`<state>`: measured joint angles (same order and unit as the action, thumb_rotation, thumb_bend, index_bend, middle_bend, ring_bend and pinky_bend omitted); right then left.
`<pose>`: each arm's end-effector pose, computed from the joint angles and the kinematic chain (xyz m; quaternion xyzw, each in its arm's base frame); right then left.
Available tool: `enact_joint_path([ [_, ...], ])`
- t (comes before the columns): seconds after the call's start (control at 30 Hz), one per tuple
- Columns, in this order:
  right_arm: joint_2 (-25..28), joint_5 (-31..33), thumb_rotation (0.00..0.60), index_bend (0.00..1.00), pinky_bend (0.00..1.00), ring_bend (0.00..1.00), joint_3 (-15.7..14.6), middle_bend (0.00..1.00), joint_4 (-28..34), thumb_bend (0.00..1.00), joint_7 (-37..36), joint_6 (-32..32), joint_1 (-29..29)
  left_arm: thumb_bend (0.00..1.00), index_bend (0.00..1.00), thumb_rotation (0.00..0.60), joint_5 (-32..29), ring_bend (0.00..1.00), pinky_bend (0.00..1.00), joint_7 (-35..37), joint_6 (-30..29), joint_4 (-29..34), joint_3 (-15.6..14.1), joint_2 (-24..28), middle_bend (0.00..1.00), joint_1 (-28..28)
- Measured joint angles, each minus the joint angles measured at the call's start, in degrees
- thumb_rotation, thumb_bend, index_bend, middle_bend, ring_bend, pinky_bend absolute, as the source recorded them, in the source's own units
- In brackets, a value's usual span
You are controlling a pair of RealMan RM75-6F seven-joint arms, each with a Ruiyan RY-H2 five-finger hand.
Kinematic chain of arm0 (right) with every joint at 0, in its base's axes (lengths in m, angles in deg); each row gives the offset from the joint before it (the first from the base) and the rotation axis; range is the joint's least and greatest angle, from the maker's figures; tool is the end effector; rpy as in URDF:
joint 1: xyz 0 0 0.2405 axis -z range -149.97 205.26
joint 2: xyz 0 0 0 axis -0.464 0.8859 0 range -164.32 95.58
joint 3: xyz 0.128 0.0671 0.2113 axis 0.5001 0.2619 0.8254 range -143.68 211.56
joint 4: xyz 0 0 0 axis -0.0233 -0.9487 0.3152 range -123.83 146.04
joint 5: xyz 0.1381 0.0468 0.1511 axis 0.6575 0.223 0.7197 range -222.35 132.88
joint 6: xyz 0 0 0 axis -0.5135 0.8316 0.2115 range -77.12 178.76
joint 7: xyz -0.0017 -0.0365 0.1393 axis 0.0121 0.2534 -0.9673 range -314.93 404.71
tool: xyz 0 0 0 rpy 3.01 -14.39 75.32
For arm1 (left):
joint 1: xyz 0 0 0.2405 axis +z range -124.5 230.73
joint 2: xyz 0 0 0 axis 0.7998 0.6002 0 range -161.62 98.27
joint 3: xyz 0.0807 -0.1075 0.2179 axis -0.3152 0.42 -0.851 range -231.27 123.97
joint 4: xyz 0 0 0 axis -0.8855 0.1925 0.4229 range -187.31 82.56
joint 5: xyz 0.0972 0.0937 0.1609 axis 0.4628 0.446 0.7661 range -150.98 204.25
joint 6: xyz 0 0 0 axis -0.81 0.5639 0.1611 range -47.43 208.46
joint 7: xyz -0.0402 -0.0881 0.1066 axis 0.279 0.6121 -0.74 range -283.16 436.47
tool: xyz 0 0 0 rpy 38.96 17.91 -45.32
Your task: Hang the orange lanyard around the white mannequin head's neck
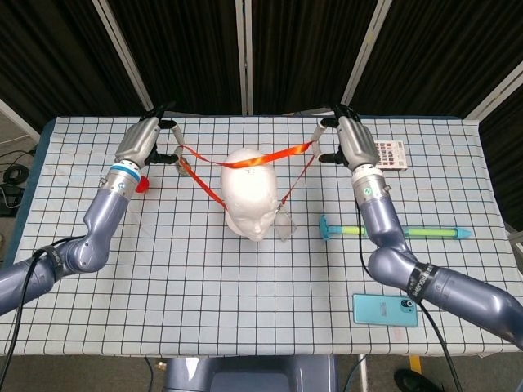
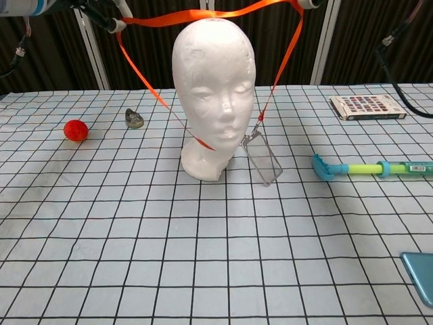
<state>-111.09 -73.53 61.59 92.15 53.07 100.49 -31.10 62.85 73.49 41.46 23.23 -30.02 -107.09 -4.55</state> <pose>-0.0754 -0.4688 0.1106 0.5262 -0.5326 0.5033 0.4315 -0.1031 0.4746 0.1034 -0.5850 -0.5259 -0.4527 0.4198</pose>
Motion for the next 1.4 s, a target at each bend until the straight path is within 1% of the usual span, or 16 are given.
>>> enact_joint_path([
  [0.03,-1.09,0.03,0.6,0.19,0.0,0.0,-0.32,0.03,-2.04,0.17,-0.05,-0.69,-0.44,0.0,0.0,0.6,0.01,0.0,0.0,0.4,1.09,-1.26,-0.2,-0.45,0.0,-0.22],
  [0.07,-1.88,-0.05,0.6,0.12,0.0,0.0,-0.61,0.01,-3.5,0.11,-0.09,-1.23,-0.73,0.0,0.0,0.6,-0.01,0.0,0.0,0.98,2.63,-2.81,-0.45,-0.94,0.0,-0.48],
  [0.13,-3.56,-0.41,0.6,0.06,0.0,0.0,-1.37,0.0,-6.55,0.03,-0.09,-2.39,-1.33,0.0,0.0,0.6,-0.03,0.0,0.0,1.86,4.92,-4.82,-0.85,-1.61,0.0,-0.89],
  [0.2,-4.8,-0.93,0.6,0.04,0.0,0.0,-2.04,0.0,-8.74,0.0,0.03,-2.97,-1.73,0.0,0.0,0.6,0.15,0.0,0.0,2.67,6.98,-6.88,-1.39,-2.27,0.0,-1.35],
  [0.37,-7.85,-2.03,0.6,0.04,0.0,0.0,-3.72,0.0,-13.48,0.0,1.88,-2.68,-2.59,0.0,0.0,0.6,2.1,0.0,0.0,4.39,10.53,-9.71,-2.53,-2.71,0.0,-2.06],
  [0.53,-8.08,-2.83,0.6,0.06,0.0,0.0,-4.26,0.0,-13.75,0.02,3.26,-1.74,-2.39,0.0,0.0,0.6,4.78,0.0,0.0,5.47,9.34,-9.48,-2.76,-2.48,0.0,-1.52],
  [0.6,-7.2,-3.53,0.6,0.07,0.0,0.0,-4.49,0.0,-12.71,0.1,3.56,-1.05,-1.78,0.0,0.0,0.6,6.3,0.0,0.0,5.83,7.66,-8.74,-2.79,-2.09,0.0,-0.83],
  [0.67,-5.61,-4.68,0.6,0.08,0.0,0.0,-4.9,0.0,-10.82,0.31,3.67,0.1,-0.56,0.0,0.0,0.6,8.01,0.0,0.0,5.61,5.09,-7.55,-3.11,-1.21,0.0,0.24],
  [0.77,-2.75,-6.31,0.6,0.1,0.0,0.0,-5.53,0.0,-6.81,0.57,3.54,1.51,1.69,0.0,0.0,0.6,10.38,0.0,0.0,4.76,0.49,-4.39,-3.84,0.47,0.0,2.23],
  [0.83,-0.6,-7.18,0.6,0.1,0.0,0.0,-5.99,0.0,-3.97,0.67,3.41,2.34,3.35,0.0,0.0,0.6,11.72,0.0,0.0,3.81,-2.61,-2.06,-4.48,1.77,0.0,3.73],
  [0.93,2.9,-8.79,0.6,0.11,0.0,0.0,-7.1,0.0,0.07,0.76,3.42,3.61,6.04,0.0,0.0,0.6,13.0,0.0,0.0,2.15,-6.8,1.4,-5.44,3.69,0.0,5.94],
  [1.0,5.3,-10.6,0.6,0.12,0.0,0.0,-8.23,0.0,2.77,0.81,3.25,4.27,8.16,0.0,0.0,0.6,13.85,0.0,0.0,0.37,-10.8,4.5,-6.35,5.25,0.0,8.03],
  [1.07,7.56,-13.78,0.6,0.13,0.0,0.0,-9.82,0.0,5.36,0.89,2.59,4.68,10.43,0.0,0.0,0.6,14.84,0.0,0.0,-1.97,-15.85,7.89,-7.55,6.64,0.0,10.54],
  [1.17,9.83,-19.53,0.6,0.13,0.0,0.0,-11.9,0.0,7.78,0.98,0.93,5.18,13.15,0.0,0.0,0.6,16.21,0.0,0.0,-5.8,-23.71,13.42,-9.4,8.42,0.0,14.46],
  [1.27,11.18,-25.44,0.6,0.13,0.0,0.0,-13.91,0.0,9.27,1.0,-1.55,5.48,15.47,0.0,0.0,0.6,17.51,0.0,0.0,-9.77,-30.45,18.68,-11.5,9.95,0.0,18.61],
  [1.4,12.21,-33.57,0.6,0.13,0.0,0.0,-16.62,0.01,10.49,1.0,-7.43,4.55,17.8,0.0,0.0,0.6,19.44,0.0,0.0,-14.73,-38.31,23.15,-14.3,10.93,0.0,23.52],
])
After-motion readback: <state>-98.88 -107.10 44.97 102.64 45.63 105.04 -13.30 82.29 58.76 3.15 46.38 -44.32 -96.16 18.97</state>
